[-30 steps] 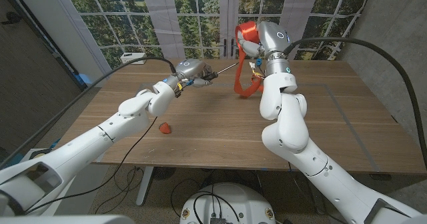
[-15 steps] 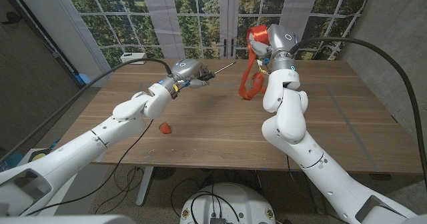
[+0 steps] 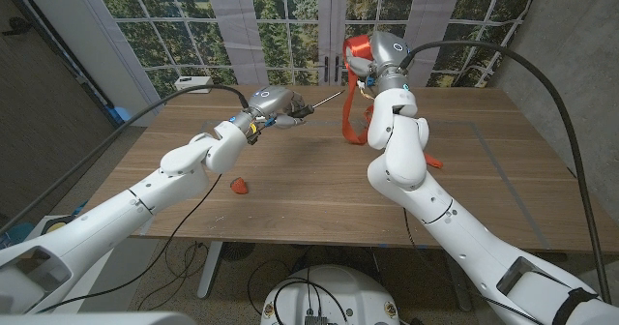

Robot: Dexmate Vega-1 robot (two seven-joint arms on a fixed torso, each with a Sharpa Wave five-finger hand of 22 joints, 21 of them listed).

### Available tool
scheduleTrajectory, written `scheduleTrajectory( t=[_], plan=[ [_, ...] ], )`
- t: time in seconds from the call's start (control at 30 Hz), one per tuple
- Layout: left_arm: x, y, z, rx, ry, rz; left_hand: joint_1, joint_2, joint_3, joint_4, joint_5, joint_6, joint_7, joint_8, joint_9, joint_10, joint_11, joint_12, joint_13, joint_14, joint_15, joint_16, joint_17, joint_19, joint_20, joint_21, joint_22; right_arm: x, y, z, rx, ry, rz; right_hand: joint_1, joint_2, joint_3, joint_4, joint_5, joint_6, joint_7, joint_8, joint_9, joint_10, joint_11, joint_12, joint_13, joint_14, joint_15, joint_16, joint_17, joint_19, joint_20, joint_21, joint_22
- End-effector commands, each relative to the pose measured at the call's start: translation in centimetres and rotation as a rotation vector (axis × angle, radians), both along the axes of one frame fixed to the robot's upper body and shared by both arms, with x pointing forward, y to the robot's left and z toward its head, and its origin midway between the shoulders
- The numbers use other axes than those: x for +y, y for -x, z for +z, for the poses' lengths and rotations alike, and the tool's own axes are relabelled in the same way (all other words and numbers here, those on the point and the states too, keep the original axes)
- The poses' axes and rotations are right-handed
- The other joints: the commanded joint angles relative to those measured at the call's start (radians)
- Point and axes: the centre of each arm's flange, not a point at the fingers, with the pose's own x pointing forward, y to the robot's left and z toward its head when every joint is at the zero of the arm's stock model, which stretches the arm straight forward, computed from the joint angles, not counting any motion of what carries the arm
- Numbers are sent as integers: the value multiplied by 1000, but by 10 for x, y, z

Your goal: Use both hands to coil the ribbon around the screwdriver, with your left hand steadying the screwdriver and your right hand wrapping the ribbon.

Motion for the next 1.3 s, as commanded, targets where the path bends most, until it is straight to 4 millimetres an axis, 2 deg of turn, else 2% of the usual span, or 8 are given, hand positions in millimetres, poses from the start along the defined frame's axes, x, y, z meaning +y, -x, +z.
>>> scheduleTrajectory(
  t=[0.03,0.2,0.77,1.17,1.3],
  plan=[
    [-2,-9,-1,8,13,-4,141,131,17,5,6,22,-14,1,4,83,-73,-4,2,165,-167,4,4,-5,-62,4,-1,38,3,6,-10,109,85,158,149,16,9,8,91,-76,6,25,18,-7,10,2,71,-75,-2,2,11,0,7,3],
    [-2,-11,1,1,20,-2,141,131,18,5,6,19,-15,0,6,84,-72,-4,4,167,-166,3,6,-5,-62,4,-1,42,17,-2,-27,143,106,159,149,16,9,8,90,-77,7,25,19,-7,10,0,72,-76,-4,3,12,0,8,3],
    [-9,-14,9,-16,88,26,141,132,22,4,4,22,-14,-1,8,86,-75,-8,6,169,-166,-1,12,-4,-61,7,-1,20,65,-30,-57,150,106,159,148,17,9,8,89,-77,8,26,16,-8,13,1,74,-79,-10,7,9,-1,9,3],
    [-20,-9,16,-51,100,38,140,132,24,4,1,20,-13,-3,10,89,-76,-9,10,171,-167,-3,16,-3,-62,10,-1,-16,76,-60,2,65,53,160,148,16,9,8,89,-76,9,26,16,-7,15,-1,74,-77,-14,9,7,-1,10,3],
    [-25,-7,18,-79,130,42,140,132,24,4,0,21,-15,-4,10,89,-75,-9,10,173,-167,-3,17,-3,-63,10,-1,-22,80,-68,8,63,36,161,148,16,9,8,89,-77,9,26,15,-8,16,0,76,-75,-16,10,7,-1,10,3]
  ],
)
